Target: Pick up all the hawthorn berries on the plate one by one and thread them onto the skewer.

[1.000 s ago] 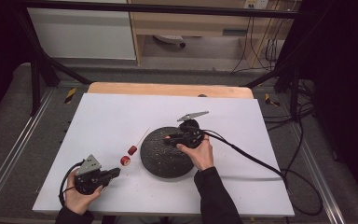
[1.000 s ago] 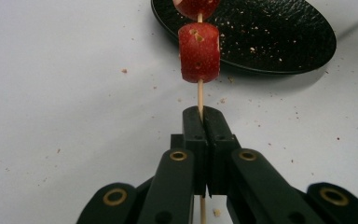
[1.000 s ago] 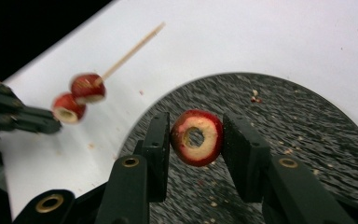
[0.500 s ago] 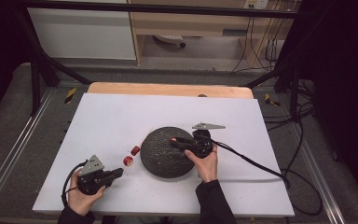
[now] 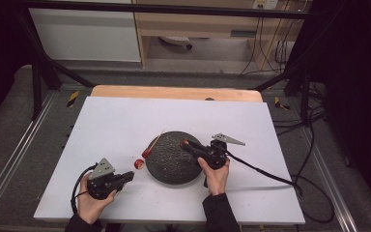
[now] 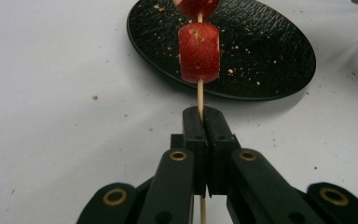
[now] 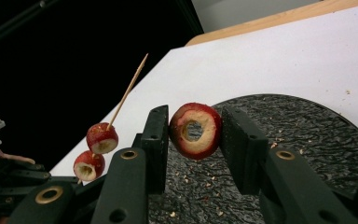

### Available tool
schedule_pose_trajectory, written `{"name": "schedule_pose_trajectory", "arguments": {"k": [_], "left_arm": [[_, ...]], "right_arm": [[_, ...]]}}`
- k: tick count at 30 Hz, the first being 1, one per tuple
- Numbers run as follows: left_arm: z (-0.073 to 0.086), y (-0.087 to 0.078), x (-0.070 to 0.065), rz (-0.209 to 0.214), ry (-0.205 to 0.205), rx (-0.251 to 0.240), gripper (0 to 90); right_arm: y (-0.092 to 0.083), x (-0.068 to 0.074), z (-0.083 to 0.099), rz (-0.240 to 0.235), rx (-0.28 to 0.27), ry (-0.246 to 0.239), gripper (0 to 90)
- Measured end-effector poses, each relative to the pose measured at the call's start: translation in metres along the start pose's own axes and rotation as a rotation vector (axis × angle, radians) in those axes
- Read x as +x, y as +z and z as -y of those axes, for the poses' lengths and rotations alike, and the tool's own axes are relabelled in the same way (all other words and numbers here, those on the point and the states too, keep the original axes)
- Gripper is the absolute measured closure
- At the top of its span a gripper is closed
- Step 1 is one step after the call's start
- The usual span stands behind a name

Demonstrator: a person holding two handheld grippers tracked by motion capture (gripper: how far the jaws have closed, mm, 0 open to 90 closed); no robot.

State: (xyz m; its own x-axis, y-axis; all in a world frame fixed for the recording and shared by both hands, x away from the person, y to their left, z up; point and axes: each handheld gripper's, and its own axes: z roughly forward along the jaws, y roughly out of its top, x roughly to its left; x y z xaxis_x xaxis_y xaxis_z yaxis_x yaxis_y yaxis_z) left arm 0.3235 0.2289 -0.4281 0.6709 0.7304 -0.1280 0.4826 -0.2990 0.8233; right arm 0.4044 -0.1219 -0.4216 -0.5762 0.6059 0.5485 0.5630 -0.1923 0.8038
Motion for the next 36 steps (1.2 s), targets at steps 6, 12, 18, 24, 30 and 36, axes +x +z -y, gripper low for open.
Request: {"name": "schedule_pose_trajectory", "arguments": {"k": [6,12,18,24,30,36], "left_arm": [[-0.009,0.005,-0.009,0.012,0.015,-0.005,88.5],[-0.016,0.009,-0.016,0.016,0.011,-0.021,88.5],[-0.019,0.012,-0.02,0.023,0.005,-0.028,88.5],[-0.022,0.014,-0.026,0.034,0.003,-0.033,88.5],[-0.025,0.018,-0.033,0.047,-0.001,-0.043,88.5],[-0.027,0.022,-0.04,0.063,0.001,-0.047,88.5]], "right_arm": [[-0.002,0.001,0.003,0.004,-0.078,0.008,63.7],[-0.003,0.004,0.001,-0.001,-0.177,0.027,63.7],[-0.006,0.005,-0.004,-0.009,-0.238,0.042,63.7],[-0.007,0.005,-0.01,-0.021,-0.281,0.061,63.7],[-0.008,0.004,-0.017,-0.026,-0.321,0.083,63.7],[-0.007,0.003,-0.02,-0.026,-0.37,0.102,63.7]]}}
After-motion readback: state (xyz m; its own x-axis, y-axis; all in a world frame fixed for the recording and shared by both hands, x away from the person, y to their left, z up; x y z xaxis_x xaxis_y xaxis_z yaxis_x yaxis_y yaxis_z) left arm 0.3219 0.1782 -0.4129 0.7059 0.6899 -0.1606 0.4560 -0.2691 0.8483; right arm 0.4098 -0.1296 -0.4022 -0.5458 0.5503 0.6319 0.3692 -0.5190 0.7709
